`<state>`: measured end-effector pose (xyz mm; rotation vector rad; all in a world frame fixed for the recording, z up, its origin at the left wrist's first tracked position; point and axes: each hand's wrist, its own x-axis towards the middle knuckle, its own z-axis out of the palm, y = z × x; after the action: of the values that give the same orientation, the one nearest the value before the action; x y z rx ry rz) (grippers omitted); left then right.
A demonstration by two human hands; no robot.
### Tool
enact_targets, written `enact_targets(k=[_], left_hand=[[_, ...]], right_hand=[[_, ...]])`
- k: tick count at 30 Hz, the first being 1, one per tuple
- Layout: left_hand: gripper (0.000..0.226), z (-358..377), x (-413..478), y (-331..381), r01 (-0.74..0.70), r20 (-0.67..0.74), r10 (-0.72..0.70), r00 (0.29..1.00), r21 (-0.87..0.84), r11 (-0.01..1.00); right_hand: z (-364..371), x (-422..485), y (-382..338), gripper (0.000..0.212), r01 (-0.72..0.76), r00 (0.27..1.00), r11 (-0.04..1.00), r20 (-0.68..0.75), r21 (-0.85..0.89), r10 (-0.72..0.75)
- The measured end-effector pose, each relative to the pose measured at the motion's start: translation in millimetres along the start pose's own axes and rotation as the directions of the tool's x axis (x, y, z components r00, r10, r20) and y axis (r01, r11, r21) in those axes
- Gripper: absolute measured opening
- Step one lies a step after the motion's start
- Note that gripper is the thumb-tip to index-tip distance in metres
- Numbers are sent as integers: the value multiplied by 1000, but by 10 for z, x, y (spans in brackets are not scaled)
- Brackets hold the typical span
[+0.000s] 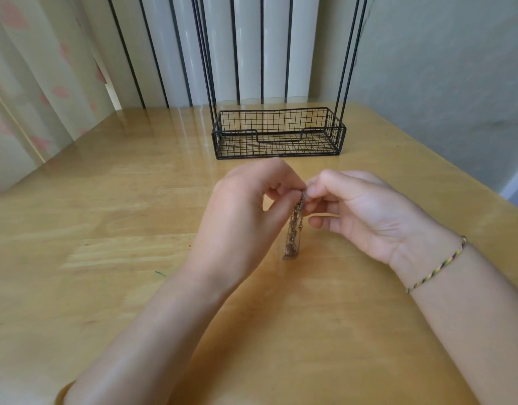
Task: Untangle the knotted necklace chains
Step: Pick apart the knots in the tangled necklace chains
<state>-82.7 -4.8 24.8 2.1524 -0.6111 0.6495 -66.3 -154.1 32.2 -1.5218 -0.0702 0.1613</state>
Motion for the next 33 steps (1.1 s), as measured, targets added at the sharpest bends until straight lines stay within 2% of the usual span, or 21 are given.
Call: enact_targets(k=[4,8,11,14,19,24,27,29,30,31,33], left_hand=[[5,5,-12,26,-4,-9,5,1000,34,999],[14,-38,17,23,190,8,-194,981,-244,951],[16,-104,58,-30,351,36,-377,925,-457,817],[17,-100,68,-36,443,108,-470,876,-565,696],[19,-51,58,7,461,148,-499,854,-661,592],[17,-71,85,15,477,273,-506,818,-814,331],[14,-111,102,-13,513,373,-503,779,-841,170],[16,-152,112,-36,535,422,-492,762,-838,109],[24,-168,112,-56,546,417,-502,758,-826,138],[26,-170,106,-83,560,382,-523,762,-795,234],[21,-131,83,-119,579,255,-571,780,-642,503]], right_hand=[[12,-3,-5,20,40,999,998,11,-42,-39],[4,-11,-1,21,78,997,992,31,-95,-75],[-16,-11,-2,18,90,996,993,21,-82,-89],[-17,-6,6,14,93,996,992,24,-90,-91],[-5,2,24,13,85,996,990,35,-115,-82],[7,12,40,13,81,996,989,37,-124,-77],[1,22,43,15,81,997,991,13,-103,-80],[-6,28,41,16,77,997,994,-18,-82,-79],[-11,31,40,17,76,996,995,-36,-69,-78],[-14,33,37,18,76,996,996,-52,-53,-79],[-12,34,30,21,83,994,996,-70,-23,-84]])
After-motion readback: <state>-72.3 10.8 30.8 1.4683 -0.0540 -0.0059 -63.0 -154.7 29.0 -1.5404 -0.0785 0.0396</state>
